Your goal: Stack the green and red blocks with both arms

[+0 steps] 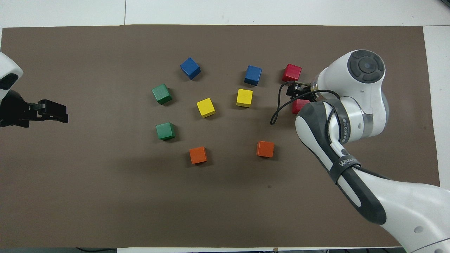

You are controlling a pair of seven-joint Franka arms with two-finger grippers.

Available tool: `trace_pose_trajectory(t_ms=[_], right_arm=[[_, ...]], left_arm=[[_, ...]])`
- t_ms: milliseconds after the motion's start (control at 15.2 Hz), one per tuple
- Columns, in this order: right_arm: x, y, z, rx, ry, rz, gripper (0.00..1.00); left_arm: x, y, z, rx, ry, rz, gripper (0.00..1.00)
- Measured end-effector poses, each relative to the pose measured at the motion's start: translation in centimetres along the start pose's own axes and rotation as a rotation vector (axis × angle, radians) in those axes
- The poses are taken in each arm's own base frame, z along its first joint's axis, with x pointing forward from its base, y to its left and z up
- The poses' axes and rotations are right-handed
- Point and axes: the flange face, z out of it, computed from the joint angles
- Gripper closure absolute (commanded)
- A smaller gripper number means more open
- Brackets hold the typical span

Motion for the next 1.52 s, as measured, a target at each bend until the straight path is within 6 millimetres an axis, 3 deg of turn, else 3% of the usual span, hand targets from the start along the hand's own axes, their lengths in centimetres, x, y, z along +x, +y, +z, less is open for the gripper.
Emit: trace_pose_trajectory(t_ms=[198,396,594,726,858,924,1056,1188,1386,1518], right_arm=[[0.1,-0.5,2.2,-0.005,0.001,-0.006,0.00],[0.1,-0.4,3.1,-0.013,-0.008,-0.028,0.00],[0.2,-0.2,3.6,-0.014,-0.004,-0.040,0.13],[0.3,0.0,4.5,-0.008,0.010,-0.041,0.35],[0.2,0.4,5.7,-0.010,0.011,-0.041,0.92],[0.1,0.5,6.1,-0.012,0.008,-0.040,1.00],[0.1,0.6,6.3,-0.015,0.004,-0.039,1.00],[0.1,0.7,6.3,-0.016,0.003,-0.039,1.00],[0.8,2.1,5.8,-0.025,-0.009,-0.096,1.00],[2.2,5.4,4.1,-0.027,-0.023,-0.176,1.00]], left_arm=[[0.0,0.0,0.0,0.000,0.000,0.000,0.00],[0.0,0.0,0.0,0.000,0.000,0.000,0.00],[0.0,0.0,0.0,0.000,-0.002,0.000,0.00],[0.0,0.0,0.0,0.000,-0.002,0.000,0.00],[-0.2,0.3,-0.4,-0.001,0.010,-0.025,0.00],[-0.2,0.9,-0.7,-0.004,0.026,-0.046,0.00],[-0.3,4.3,-0.7,-0.016,0.063,-0.068,0.00],[-0.6,9.7,1.0,-0.033,0.111,-0.081,0.00],[-2.2,16.5,8.0,-0.039,0.110,-0.015,0.00],[-2.8,18.7,13.5,-0.039,0.097,0.015,0.00]])
